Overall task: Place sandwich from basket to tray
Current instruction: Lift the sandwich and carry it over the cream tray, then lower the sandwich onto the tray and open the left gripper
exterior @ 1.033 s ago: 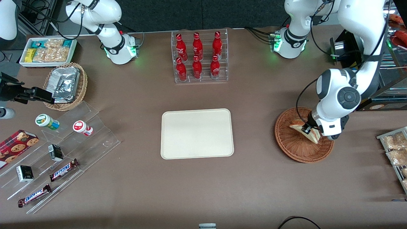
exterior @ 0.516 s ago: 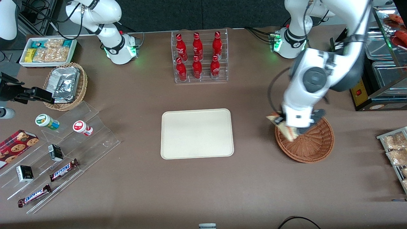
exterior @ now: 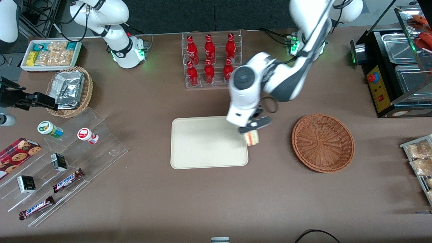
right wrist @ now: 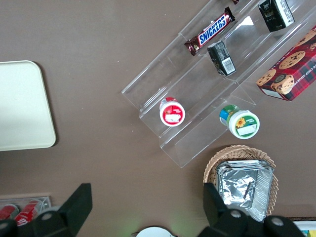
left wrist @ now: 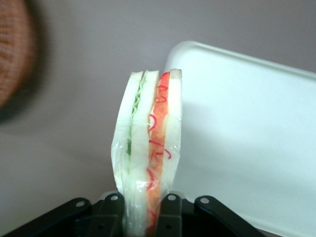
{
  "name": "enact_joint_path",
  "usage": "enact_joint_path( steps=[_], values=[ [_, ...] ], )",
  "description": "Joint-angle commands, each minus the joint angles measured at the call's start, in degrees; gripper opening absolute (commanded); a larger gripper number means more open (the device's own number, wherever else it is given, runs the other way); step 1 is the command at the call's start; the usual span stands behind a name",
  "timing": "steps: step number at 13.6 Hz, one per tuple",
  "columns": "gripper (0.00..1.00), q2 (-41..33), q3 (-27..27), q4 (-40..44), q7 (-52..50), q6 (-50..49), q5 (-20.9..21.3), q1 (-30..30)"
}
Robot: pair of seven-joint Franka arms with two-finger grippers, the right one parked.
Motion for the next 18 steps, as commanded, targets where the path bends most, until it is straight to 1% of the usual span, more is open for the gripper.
enact_joint_path(
  steps=[1, 3, 5, 6, 7, 8, 10, 11, 12, 13, 14, 15, 18],
  values=[
    [0.16, 10.11, 0.8, 11.33, -0.2, 1.82, 0.98, -3.6],
    [0.16, 12.14, 0.8, 10.99, 0.24, 8.93, 0.98, -4.22],
    [0.15, 14.51, 0.89, 11.16, 0.59, 11.16, 1.59, -6.23],
    [0.06, 15.39, 0.89, 11.08, 1.38, 11.42, 3.51, -6.76],
    [0.04, 15.92, 0.72, 10.99, 3.65, 12.38, 5.53, -6.85],
    [0.06, 16.54, 0.71, 10.99, 5.58, 13.35, 5.64, -6.94],
    [0.06, 16.98, 0.63, 10.9, 6.04, 13.27, 5.64, -7.12],
    [0.08, 17.42, 0.63, 10.9, 6.04, 13.18, 5.72, -7.38],
    [0.12, 17.86, 0.63, 10.9, 6.04, 13.27, 5.81, -7.47],
    [0.34, 18.04, 0.63, 10.9, 5.96, 13.18, 5.81, -7.47],
    [0.8, 18.21, 0.63, 10.9, 5.17, 13.01, 5.64, -7.64],
    [0.99, 18.04, 0.71, 10.99, 5.25, 12.75, 5.64, -7.73],
    [0.99, 16.64, 0.71, 11.42, 4.99, 11.0, 5.2, -7.47]
  ],
)
